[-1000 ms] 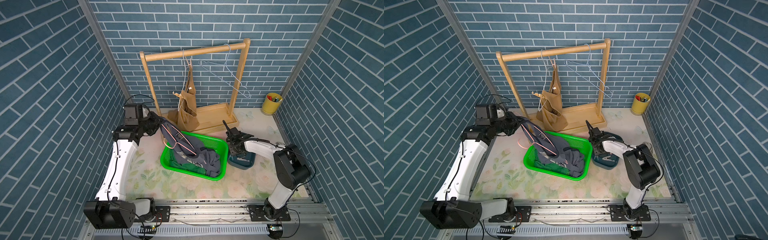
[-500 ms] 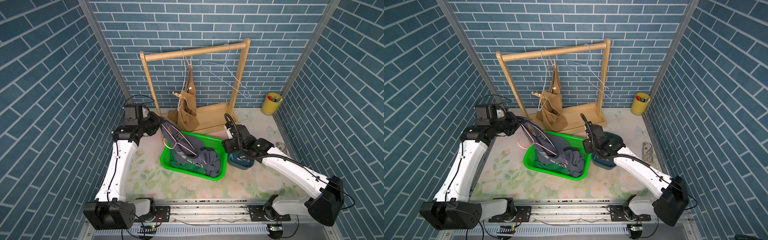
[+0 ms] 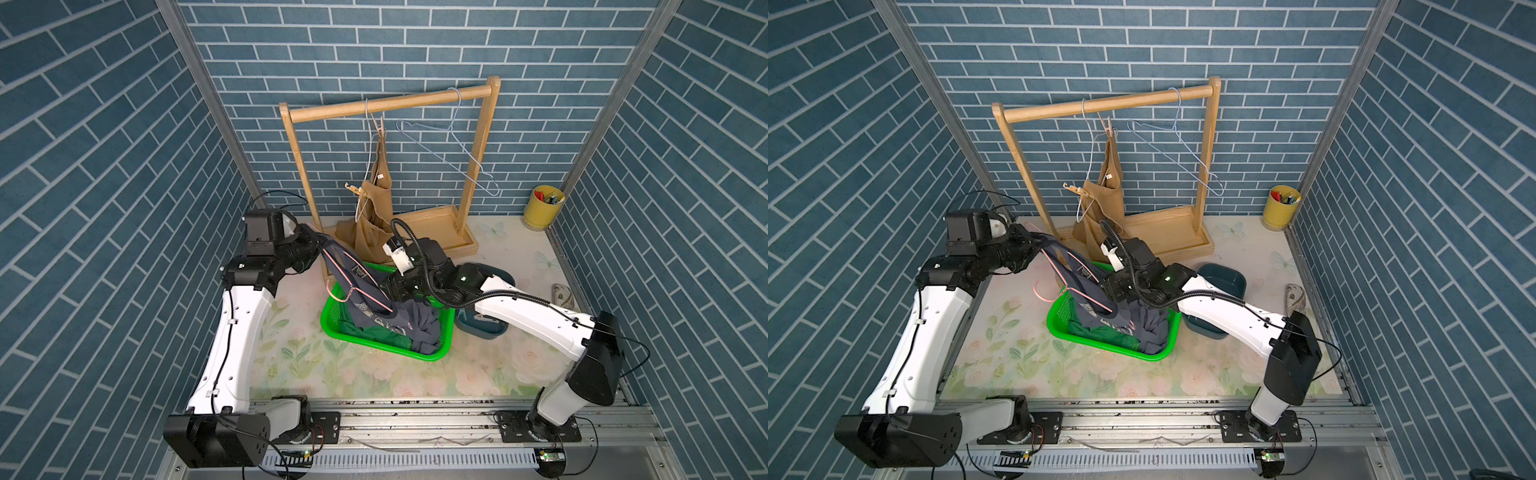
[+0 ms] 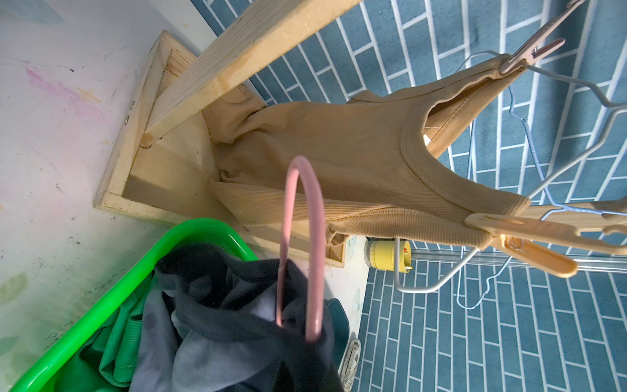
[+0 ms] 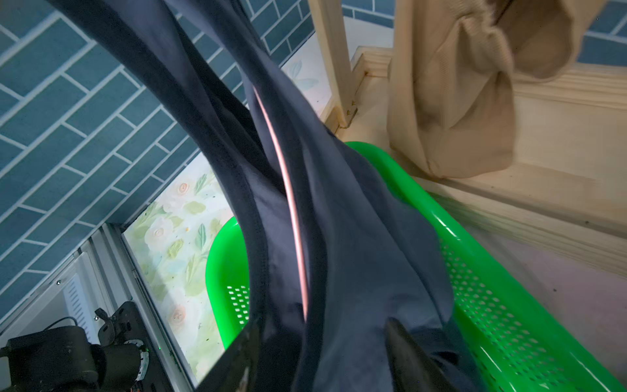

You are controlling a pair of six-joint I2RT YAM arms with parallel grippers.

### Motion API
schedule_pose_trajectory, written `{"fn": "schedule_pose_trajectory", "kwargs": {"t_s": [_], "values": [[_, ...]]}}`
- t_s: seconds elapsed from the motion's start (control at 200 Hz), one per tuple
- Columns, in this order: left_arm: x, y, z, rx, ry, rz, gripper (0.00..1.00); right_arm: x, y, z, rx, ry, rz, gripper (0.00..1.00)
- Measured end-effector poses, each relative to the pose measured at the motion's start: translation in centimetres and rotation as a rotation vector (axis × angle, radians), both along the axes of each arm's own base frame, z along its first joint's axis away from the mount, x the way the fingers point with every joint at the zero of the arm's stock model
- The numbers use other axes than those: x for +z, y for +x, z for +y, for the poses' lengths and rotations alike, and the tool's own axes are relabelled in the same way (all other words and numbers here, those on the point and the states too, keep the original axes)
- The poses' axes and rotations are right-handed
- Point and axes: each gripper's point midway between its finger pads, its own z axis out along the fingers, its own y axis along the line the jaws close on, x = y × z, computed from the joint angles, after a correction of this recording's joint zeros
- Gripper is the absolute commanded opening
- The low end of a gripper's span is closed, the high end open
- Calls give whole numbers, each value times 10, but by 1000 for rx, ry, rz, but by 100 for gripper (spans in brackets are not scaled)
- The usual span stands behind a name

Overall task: Remove the clothespins securing tank tops to the hanger
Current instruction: Place the clothespin in the storage box, then remove the tank top from the hanger.

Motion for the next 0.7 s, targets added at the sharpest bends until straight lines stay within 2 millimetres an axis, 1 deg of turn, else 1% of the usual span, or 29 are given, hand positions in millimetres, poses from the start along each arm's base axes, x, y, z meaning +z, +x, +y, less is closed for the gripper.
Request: {"fn": "schedule_pose_trajectory", "kwargs": {"t_s": [0.12, 0.225, 0.405, 0.54, 0.56, 0.63, 0.7], "values": [[-1, -1, 1, -3, 16, -2, 0, -19, -8, 4, 15, -44, 35, 47], [-1, -1, 2, -5, 27, -3, 0, -29, -12, 0, 4, -67, 56, 39], [-1, -3, 3, -5, 37, -2, 0, -50, -17, -18, -26, -121, 77, 38], [-4, -4, 5, -1, 54, 2, 0, -57, -23, -32, -48, -130, 93, 35], [-4, -4, 5, 0, 56, 2, 0, -57, -24, -34, -51, -131, 94, 33], [-4, -4, 6, 3, 64, 3, 0, -59, -27, -38, -60, -131, 100, 22], [-3, -5, 7, 5, 70, 2, 0, -61, -29, -41, -71, -131, 111, 13]]}}
